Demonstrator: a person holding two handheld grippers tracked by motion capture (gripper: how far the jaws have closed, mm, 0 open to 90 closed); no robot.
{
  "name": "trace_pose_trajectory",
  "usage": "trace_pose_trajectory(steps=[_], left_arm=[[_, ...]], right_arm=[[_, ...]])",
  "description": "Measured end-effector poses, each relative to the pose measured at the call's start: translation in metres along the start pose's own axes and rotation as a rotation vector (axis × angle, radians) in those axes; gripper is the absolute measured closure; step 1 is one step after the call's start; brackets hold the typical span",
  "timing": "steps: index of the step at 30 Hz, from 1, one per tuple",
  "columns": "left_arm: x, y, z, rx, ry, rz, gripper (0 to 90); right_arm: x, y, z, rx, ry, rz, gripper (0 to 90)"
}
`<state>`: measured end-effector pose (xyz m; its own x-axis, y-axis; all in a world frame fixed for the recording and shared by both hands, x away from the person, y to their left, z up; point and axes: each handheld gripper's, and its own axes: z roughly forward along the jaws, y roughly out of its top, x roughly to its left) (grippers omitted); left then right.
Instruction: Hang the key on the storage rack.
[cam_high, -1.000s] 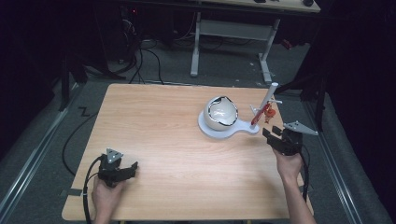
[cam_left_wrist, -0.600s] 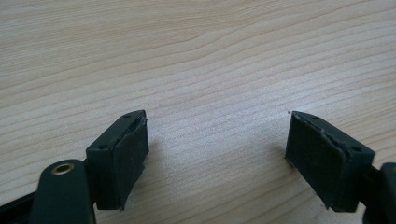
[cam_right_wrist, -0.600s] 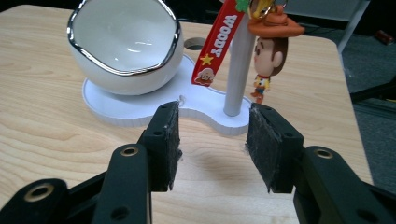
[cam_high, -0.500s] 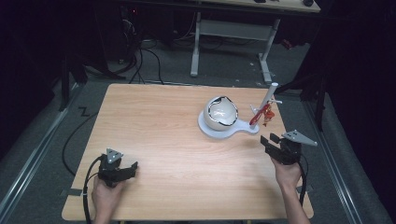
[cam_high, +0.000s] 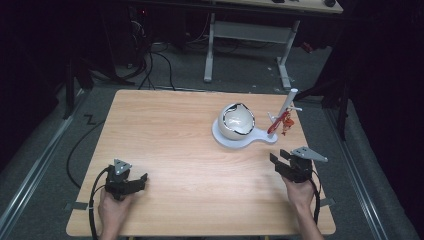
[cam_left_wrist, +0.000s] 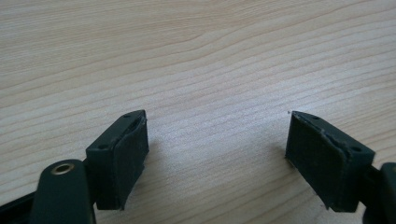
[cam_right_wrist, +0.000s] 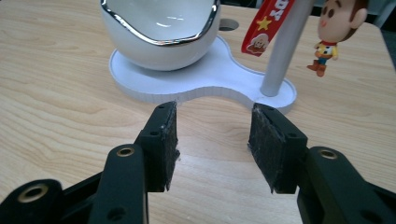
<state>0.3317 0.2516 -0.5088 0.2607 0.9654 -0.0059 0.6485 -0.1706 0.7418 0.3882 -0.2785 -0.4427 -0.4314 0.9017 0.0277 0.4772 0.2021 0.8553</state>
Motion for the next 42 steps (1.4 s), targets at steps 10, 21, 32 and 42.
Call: trace_pose_trajectory(steps=[10, 21, 32, 42], left_arm=[[0.000, 0.000, 0.000, 0.000, 0.000, 0.000, 21.6], [0.000, 0.000, 0.000, 0.000, 0.000, -0.001, 21.6], [0.000, 0.000, 0.000, 0.000, 0.000, -0.001, 21.6], [0.000, 0.000, 0.000, 0.000, -0.001, -0.001, 21.6]], right_arm=[[0.016, -0.012, 0.014, 0.047, 0.040, -0.049, 51.3], [0.024, -0.027, 0.027, 0.088, 0.075, -0.034, 51.4], [0.030, -0.035, 0.040, 0.138, 0.068, -0.040, 49.8], [0.038, -0.039, 0.053, 0.194, 0.050, -0.060, 45.8]])
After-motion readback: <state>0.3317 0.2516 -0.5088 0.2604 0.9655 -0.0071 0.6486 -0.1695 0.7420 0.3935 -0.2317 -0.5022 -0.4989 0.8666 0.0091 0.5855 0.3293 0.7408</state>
